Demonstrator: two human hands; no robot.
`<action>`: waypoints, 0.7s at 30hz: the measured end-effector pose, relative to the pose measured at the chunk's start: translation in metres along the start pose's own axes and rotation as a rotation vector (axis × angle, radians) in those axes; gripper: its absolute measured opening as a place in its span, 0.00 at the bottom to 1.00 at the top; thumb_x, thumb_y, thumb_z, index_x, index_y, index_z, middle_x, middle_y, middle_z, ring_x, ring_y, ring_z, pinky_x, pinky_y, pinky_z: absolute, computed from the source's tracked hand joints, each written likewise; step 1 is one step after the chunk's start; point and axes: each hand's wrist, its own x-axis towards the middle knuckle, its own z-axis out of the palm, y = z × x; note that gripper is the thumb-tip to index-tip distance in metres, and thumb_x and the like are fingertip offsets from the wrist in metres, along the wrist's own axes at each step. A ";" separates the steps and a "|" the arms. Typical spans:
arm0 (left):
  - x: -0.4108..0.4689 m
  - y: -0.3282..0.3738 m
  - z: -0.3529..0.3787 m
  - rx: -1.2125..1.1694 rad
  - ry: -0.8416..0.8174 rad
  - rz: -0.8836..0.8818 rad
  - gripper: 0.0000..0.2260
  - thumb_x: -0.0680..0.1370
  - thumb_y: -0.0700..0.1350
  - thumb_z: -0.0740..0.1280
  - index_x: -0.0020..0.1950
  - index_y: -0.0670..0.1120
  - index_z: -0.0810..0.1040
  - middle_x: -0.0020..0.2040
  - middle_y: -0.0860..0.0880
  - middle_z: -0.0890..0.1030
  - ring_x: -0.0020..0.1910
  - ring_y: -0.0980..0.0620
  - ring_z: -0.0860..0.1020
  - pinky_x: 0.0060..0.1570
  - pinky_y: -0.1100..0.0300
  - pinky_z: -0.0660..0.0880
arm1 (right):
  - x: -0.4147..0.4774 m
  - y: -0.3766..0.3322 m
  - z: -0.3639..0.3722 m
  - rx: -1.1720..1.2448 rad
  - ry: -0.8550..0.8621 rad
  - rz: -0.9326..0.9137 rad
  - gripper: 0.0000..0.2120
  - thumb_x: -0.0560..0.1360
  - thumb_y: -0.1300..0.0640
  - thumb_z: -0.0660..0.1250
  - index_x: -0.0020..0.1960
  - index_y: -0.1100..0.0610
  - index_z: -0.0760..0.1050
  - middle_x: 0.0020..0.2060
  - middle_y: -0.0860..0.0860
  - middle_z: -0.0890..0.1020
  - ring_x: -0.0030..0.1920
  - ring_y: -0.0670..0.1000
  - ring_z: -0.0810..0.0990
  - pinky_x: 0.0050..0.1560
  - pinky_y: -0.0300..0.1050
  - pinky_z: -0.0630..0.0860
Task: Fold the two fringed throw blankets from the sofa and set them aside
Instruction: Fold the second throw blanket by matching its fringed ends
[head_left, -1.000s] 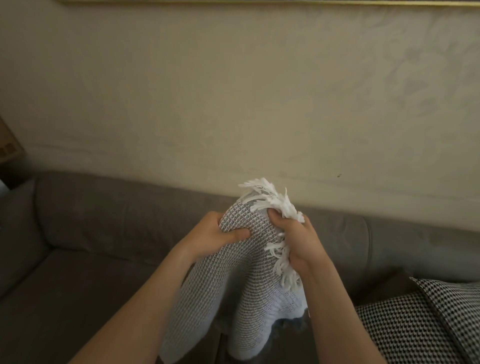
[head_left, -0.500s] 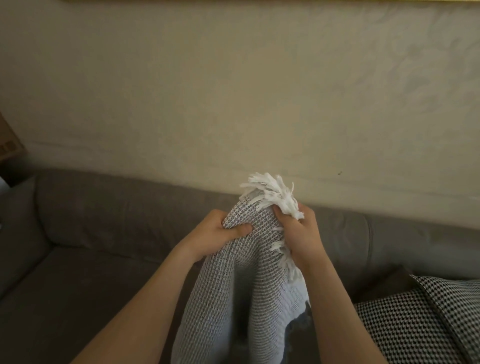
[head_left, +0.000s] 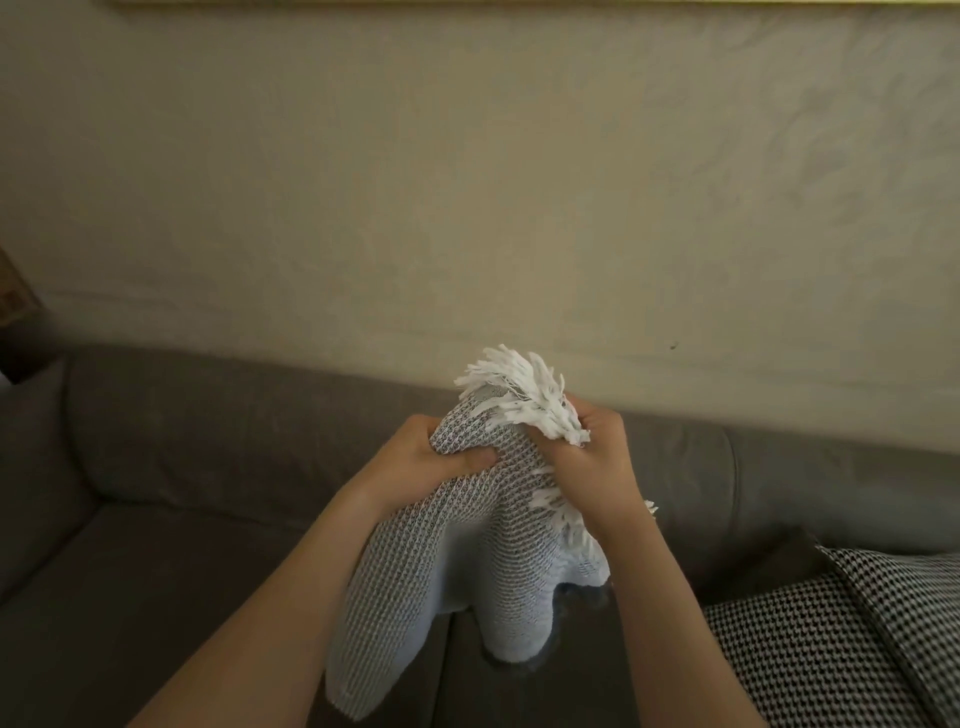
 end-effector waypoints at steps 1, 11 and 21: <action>0.001 0.000 -0.003 0.008 -0.016 -0.010 0.10 0.76 0.48 0.80 0.55 0.48 0.88 0.50 0.47 0.90 0.51 0.46 0.89 0.59 0.45 0.83 | 0.001 -0.001 0.000 0.013 0.003 0.003 0.06 0.80 0.63 0.73 0.45 0.58 0.86 0.41 0.63 0.86 0.40 0.52 0.79 0.41 0.50 0.76; 0.011 -0.024 -0.004 0.138 0.052 0.041 0.08 0.76 0.39 0.79 0.54 0.45 0.88 0.50 0.51 0.90 0.51 0.52 0.88 0.58 0.48 0.83 | 0.003 -0.010 0.012 0.130 0.086 0.081 0.03 0.80 0.63 0.73 0.49 0.60 0.86 0.45 0.58 0.88 0.46 0.50 0.84 0.48 0.48 0.80; 0.013 -0.035 0.015 0.030 0.022 0.069 0.06 0.85 0.44 0.69 0.59 0.52 0.85 0.56 0.55 0.88 0.57 0.57 0.85 0.55 0.62 0.79 | 0.003 -0.015 0.002 0.417 0.360 0.194 0.05 0.80 0.64 0.72 0.54 0.63 0.85 0.46 0.58 0.88 0.50 0.59 0.87 0.51 0.55 0.84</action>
